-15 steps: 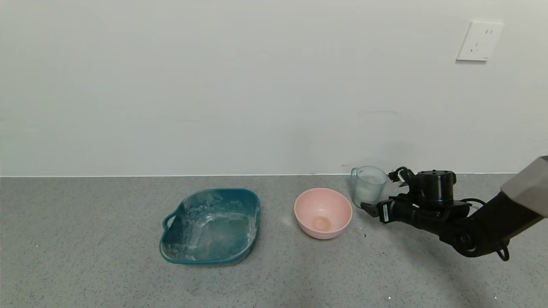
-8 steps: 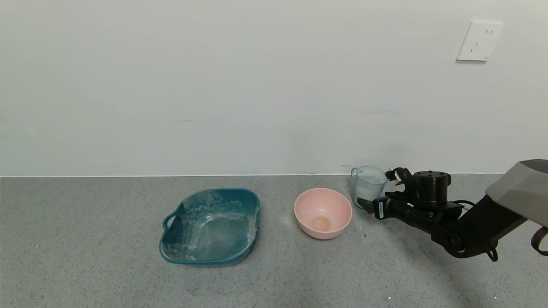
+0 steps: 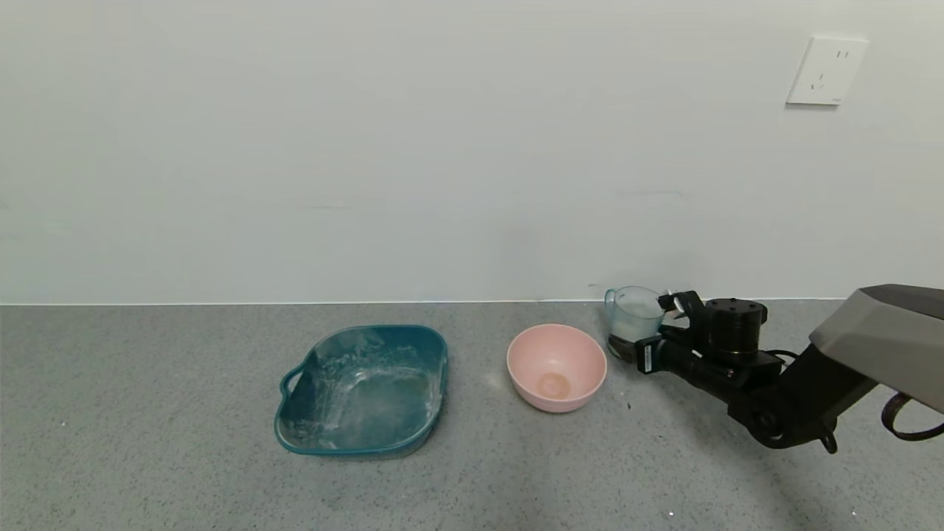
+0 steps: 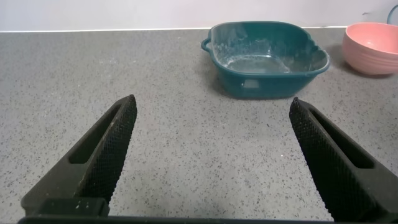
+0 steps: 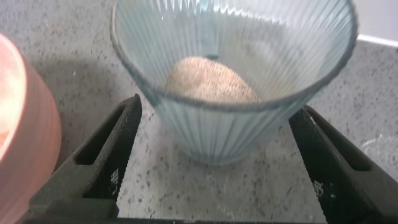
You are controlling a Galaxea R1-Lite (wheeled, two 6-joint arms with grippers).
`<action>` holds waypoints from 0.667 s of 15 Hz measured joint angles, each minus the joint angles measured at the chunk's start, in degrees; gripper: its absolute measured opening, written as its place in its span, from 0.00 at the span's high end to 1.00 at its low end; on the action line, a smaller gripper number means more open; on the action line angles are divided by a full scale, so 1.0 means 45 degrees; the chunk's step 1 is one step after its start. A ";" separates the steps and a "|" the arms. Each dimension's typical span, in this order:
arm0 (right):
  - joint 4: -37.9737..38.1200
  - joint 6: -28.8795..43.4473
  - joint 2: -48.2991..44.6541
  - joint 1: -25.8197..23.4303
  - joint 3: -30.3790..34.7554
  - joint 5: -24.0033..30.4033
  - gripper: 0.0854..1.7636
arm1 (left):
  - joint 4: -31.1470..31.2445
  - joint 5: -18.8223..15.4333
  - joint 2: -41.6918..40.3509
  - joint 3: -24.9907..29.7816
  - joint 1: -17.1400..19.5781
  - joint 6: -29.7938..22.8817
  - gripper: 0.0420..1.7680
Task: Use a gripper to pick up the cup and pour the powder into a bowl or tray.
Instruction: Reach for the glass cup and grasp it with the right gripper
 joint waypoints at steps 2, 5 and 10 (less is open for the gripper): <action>-0.0493 0.0008 0.0244 0.0000 -0.0098 -0.0022 0.03 | 0.0000 0.0000 0.0000 0.0000 -0.0005 0.0000 0.00; -0.1159 0.0027 0.0599 0.0000 -0.0146 -0.0046 0.03 | 0.0005 0.0000 0.0000 0.0000 -0.0005 0.0000 0.00; -0.1932 0.0049 0.1108 0.0011 -0.0163 -0.0016 0.03 | 0.0000 0.0000 0.0000 0.0000 0.0000 0.0000 0.00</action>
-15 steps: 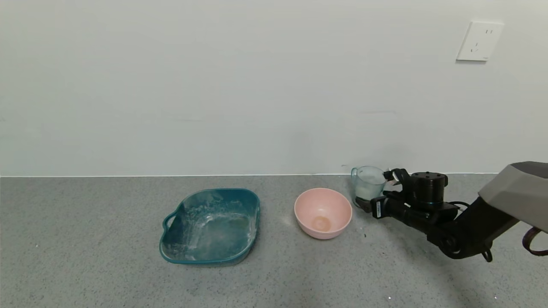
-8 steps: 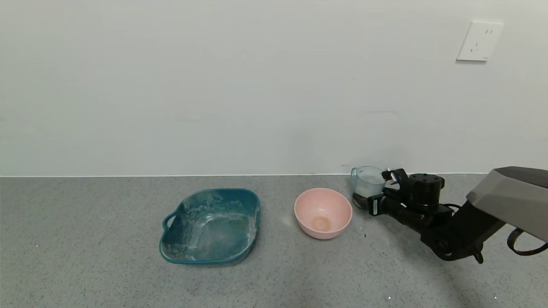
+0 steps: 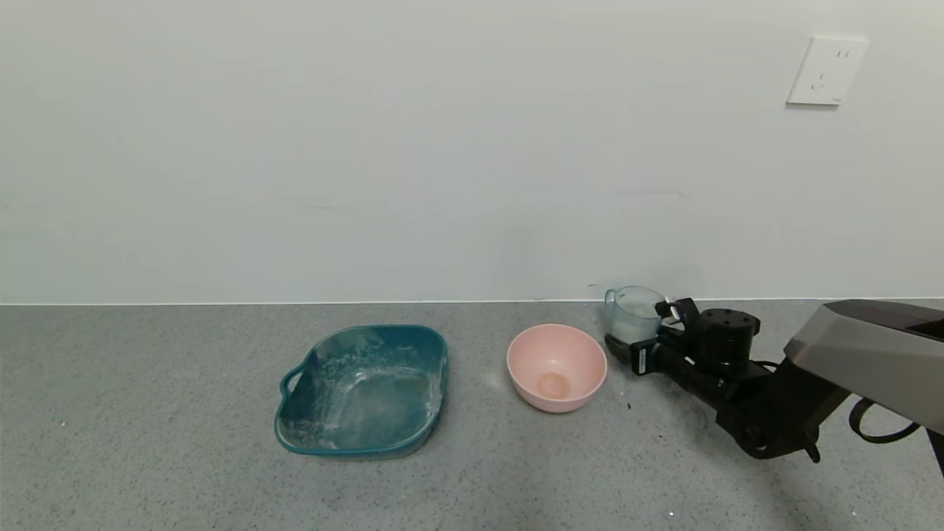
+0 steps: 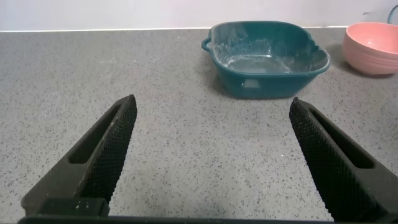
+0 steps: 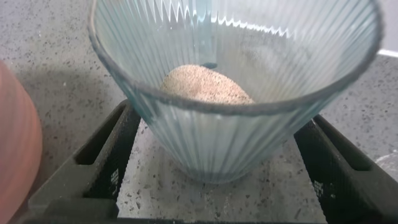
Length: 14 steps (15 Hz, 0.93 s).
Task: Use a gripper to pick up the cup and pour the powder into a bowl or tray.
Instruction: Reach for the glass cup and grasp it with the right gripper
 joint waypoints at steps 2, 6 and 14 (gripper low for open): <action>-0.0111 0.0000 0.0160 0.0008 -0.0135 -0.0008 0.03 | 0.0000 0.0000 0.0000 0.0000 0.0000 0.0000 0.00; -0.0141 -0.0016 0.0295 0.0198 -0.0436 -0.0081 0.03 | 0.0000 0.0000 0.0000 0.0000 0.0000 0.0000 0.00; -0.0282 -0.0022 0.0588 0.0263 -0.0859 -0.0344 0.09 | 0.0005 0.0000 0.0000 0.0000 0.0000 0.0000 0.00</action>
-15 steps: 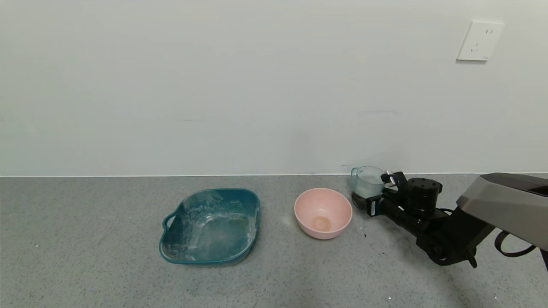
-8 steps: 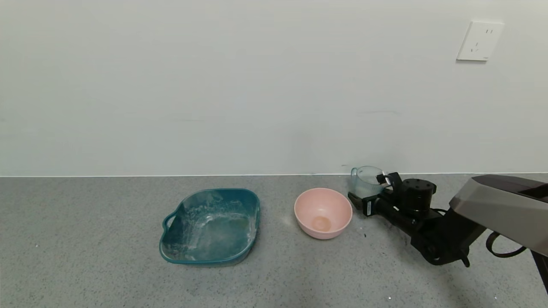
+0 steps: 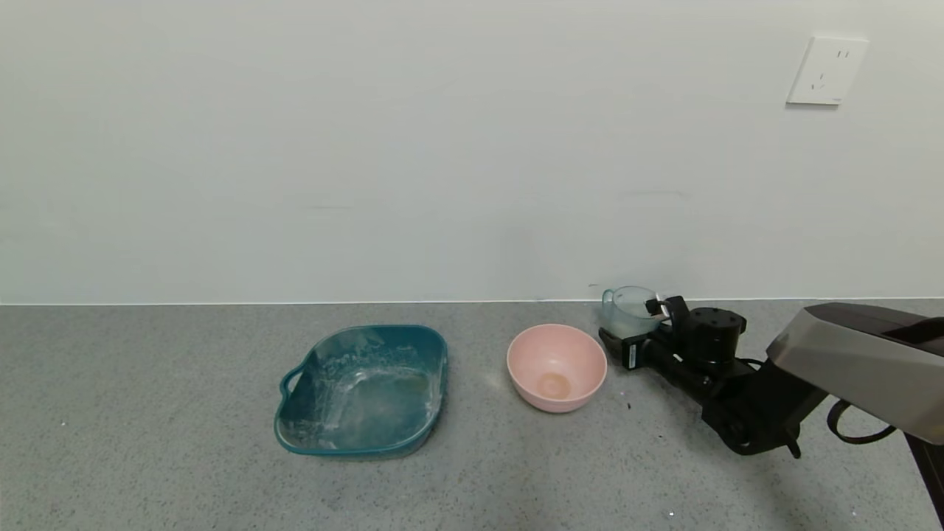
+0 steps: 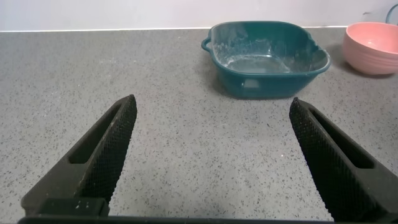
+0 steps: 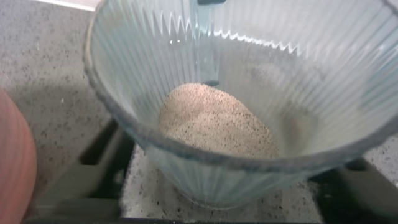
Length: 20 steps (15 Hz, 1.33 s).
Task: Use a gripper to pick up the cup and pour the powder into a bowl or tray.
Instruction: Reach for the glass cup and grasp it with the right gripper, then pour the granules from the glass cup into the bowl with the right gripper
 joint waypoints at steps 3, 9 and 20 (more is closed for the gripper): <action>-0.0122 0.0000 0.0038 0.0000 -0.0024 0.0000 0.24 | 0.0000 0.0000 0.0000 0.0000 0.0000 0.0000 0.00; -0.0084 -0.0014 0.0019 -0.0049 -0.0030 -0.0011 0.25 | -0.0005 0.0000 0.0000 0.0000 0.0000 0.0000 0.00; 0.0423 -0.0125 -0.1184 0.0076 0.0409 -0.0079 0.25 | -0.0005 0.0000 0.0000 0.0000 -0.0005 0.0000 0.00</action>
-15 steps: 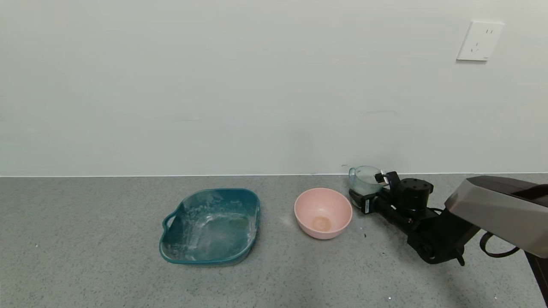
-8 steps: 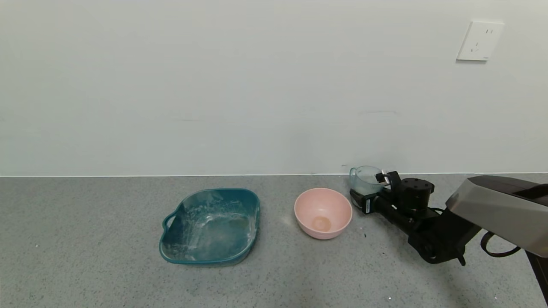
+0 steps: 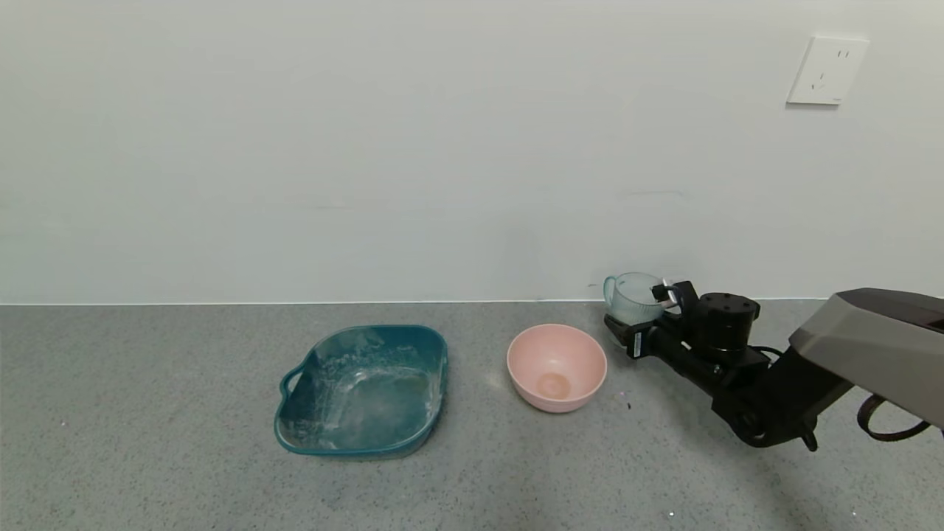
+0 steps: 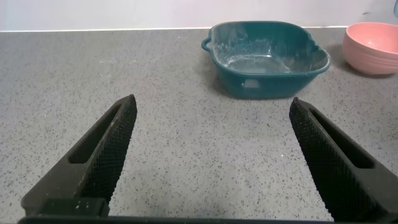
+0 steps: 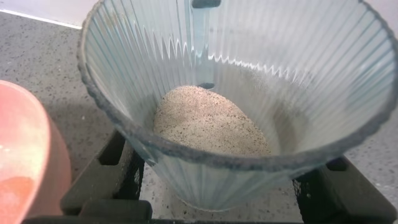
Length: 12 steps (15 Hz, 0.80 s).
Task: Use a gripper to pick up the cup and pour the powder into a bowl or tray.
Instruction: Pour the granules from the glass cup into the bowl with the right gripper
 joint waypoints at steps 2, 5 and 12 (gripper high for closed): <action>0.0477 -0.0588 -0.0604 0.0054 0.0087 -0.0062 0.25 | 0.0000 0.0000 0.0000 0.0000 0.0005 0.0000 0.00; 0.1132 -0.1590 -0.1352 0.0141 0.0116 -0.0092 0.25 | 0.0000 0.0000 0.0000 0.0000 0.0011 0.0000 0.00; 0.2690 -0.4803 -0.2517 0.0366 0.0043 -0.0087 0.25 | 0.0005 0.0000 0.0000 0.0000 0.0000 0.0000 0.00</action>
